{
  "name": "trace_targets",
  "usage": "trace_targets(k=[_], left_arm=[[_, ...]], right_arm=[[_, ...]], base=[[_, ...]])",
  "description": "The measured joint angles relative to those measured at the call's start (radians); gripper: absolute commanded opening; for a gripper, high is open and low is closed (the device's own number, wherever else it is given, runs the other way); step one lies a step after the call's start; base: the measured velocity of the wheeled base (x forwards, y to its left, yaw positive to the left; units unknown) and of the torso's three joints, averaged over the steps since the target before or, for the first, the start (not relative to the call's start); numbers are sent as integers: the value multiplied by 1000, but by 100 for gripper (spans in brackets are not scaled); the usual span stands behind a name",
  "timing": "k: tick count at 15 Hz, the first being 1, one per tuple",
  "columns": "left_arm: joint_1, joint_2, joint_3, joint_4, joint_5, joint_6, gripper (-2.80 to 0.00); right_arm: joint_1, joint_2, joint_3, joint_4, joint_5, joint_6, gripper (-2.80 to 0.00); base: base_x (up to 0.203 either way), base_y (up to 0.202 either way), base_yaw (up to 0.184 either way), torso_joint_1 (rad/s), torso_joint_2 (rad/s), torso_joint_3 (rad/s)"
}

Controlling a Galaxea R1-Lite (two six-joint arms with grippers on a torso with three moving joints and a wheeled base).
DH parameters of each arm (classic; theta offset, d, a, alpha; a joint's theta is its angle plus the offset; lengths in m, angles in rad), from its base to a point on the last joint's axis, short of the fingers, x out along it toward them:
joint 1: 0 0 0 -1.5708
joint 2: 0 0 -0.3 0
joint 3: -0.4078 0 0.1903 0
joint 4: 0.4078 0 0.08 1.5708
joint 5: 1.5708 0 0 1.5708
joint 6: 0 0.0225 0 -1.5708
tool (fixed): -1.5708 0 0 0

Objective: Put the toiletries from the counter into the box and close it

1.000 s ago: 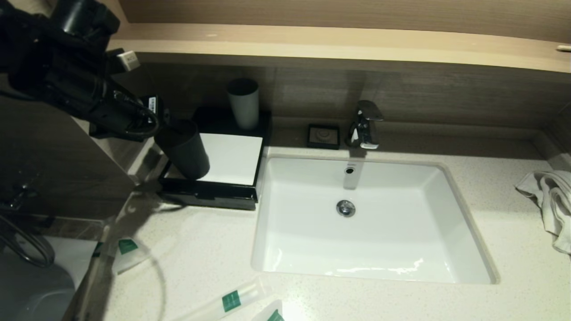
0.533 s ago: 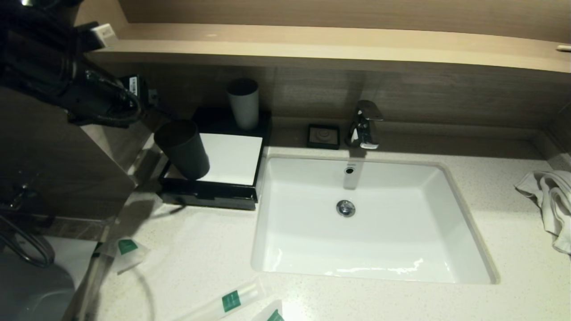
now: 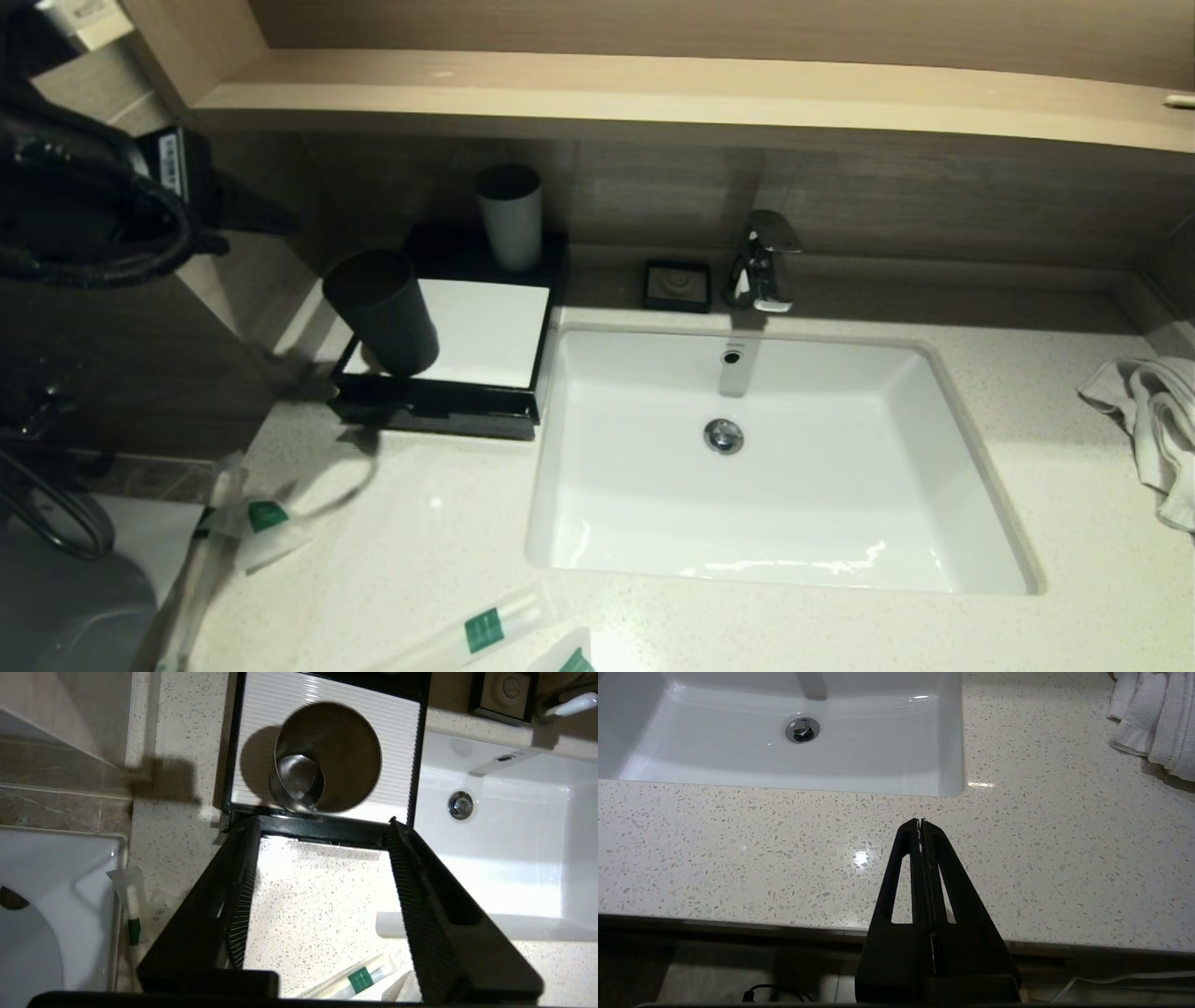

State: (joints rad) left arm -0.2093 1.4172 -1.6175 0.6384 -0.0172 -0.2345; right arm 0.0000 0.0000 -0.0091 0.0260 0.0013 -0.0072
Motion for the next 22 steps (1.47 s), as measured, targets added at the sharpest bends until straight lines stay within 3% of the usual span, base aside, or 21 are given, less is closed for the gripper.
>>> trace_targets(k=[6,10,15,17,22], left_arm=[[-21,-230,457,-316,10,24,-280],[-23,-318,669,-473,16,79,-280],[-22,-346,949,-749,82,155,-280],[-22,-343,1035,-865,89,165,-280],[-32,-316,1157,-1002,90,174,-280]], right_arm=[[0,0,0,0,0,0,-280],[0,0,0,0,0,0,-280],[0,0,0,0,0,0,-280],[0,0,0,0,0,0,-280],[0,0,0,0,0,0,-280]], base=[[0,0,0,0,0,0],[0,0,0,0,0,0],[0,0,0,0,0,0],[0,0,0,0,0,0],[0,0,0,0,0,0]])
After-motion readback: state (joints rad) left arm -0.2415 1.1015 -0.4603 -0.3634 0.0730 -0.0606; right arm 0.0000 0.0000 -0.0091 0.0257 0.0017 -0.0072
